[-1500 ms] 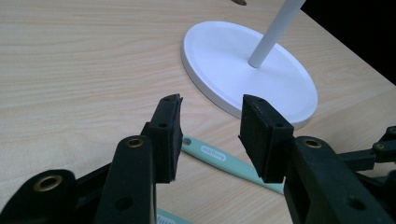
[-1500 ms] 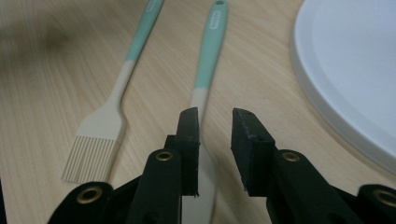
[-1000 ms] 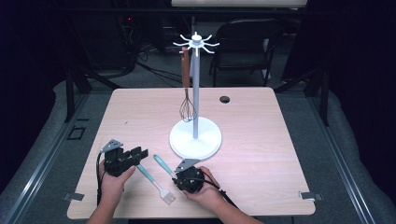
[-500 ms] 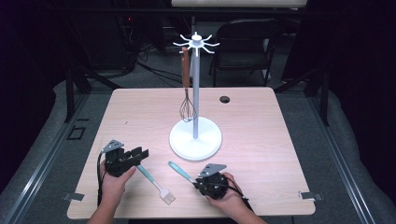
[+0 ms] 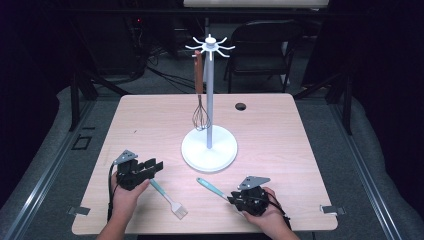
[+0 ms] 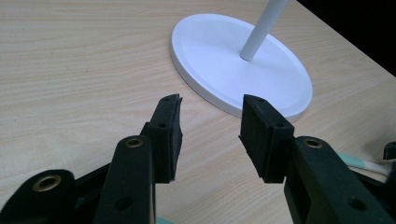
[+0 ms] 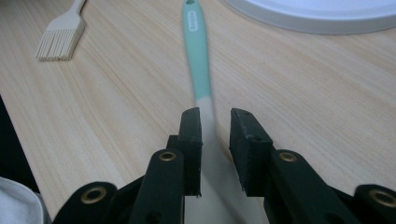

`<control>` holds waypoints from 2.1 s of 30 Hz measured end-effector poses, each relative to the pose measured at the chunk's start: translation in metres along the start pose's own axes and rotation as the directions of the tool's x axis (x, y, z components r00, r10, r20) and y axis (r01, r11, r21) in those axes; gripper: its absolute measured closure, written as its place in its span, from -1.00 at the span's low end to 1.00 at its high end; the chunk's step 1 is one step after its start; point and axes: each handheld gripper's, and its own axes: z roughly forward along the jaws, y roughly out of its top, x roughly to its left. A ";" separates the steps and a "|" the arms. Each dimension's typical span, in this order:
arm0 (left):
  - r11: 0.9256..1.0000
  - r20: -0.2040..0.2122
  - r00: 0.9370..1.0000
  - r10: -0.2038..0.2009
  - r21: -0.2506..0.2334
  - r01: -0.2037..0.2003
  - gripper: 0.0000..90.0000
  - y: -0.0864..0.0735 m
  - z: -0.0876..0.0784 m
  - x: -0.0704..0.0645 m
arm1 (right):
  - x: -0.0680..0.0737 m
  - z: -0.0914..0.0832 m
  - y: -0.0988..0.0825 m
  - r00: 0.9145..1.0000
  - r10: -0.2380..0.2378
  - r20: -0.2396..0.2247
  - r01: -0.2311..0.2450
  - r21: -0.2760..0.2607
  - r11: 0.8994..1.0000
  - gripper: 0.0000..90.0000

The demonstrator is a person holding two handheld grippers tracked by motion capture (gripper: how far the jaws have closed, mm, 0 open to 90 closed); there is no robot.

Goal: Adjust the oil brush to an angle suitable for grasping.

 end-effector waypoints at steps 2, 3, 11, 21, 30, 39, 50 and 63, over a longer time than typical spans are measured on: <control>1.000 0.002 1.000 -0.003 0.001 0.003 0.29 0.000 0.000 0.000 | 0.001 0.000 0.002 1.000 -0.007 0.009 0.007 -0.007 1.000 0.64; 1.000 0.004 1.000 -0.004 0.002 0.004 0.29 0.000 0.000 0.001 | 0.001 0.001 0.002 1.000 -0.007 0.010 0.007 -0.011 1.000 0.65; 1.000 0.005 1.000 0.003 0.008 -0.003 0.29 -0.001 0.001 -0.002 | 0.004 0.009 0.011 1.000 -0.023 0.009 0.023 0.001 1.000 0.69; 0.999 0.030 0.999 0.020 0.033 -0.021 0.22 -0.004 0.008 -0.011 | 0.009 0.026 0.021 0.998 -0.068 0.008 0.068 0.029 0.997 0.69; 0.997 0.057 0.997 0.048 0.050 -0.051 0.13 -0.006 0.016 -0.024 | 0.008 0.036 0.028 0.997 -0.073 -0.002 0.073 0.020 0.997 0.66; 0.996 0.065 0.996 0.061 0.067 -0.066 0.13 -0.007 0.018 -0.027 | 0.010 0.046 0.037 0.997 -0.077 0.005 0.076 0.034 0.997 0.73; 0.996 0.066 0.996 0.057 0.059 -0.060 0.13 -0.007 0.017 -0.026 | 0.011 0.028 0.022 0.993 -0.116 -0.025 0.117 0.052 0.992 0.75; 0.995 0.078 0.995 0.067 0.071 -0.072 0.09 -0.009 0.021 -0.032 | 0.015 0.041 0.034 0.994 -0.114 -0.006 0.114 0.047 0.992 0.57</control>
